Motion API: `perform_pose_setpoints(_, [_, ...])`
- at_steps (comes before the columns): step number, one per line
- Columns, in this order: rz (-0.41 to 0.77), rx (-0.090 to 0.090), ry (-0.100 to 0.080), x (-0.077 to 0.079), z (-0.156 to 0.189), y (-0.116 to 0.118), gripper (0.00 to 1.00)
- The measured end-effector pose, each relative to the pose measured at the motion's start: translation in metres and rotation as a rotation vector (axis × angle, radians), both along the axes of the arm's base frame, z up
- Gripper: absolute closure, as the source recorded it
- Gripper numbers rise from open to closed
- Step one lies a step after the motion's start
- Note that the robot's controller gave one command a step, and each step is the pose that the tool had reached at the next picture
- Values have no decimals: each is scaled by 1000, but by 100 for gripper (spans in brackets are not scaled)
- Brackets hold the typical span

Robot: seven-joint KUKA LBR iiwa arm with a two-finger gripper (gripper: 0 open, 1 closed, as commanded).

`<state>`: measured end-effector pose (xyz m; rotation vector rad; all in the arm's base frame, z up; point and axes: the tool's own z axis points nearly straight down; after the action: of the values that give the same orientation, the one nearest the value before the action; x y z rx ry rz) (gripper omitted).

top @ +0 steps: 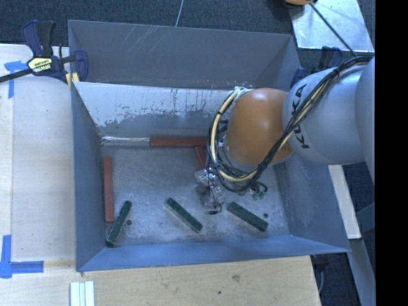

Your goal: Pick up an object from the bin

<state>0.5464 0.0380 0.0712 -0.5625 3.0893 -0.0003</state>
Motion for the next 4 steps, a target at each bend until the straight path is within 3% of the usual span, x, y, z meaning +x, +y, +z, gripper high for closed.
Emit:
perform_pose_setpoints(1, [-1,0,1,0,0,0,0])
perform_pose_setpoints(2, [-1,1,0,0,0,0,100])
perform_pose_setpoints(3, [-1,1,0,0,0,0,100])
perform_pose_setpoints(4, [-22,1,-5,-55,0,6,0])
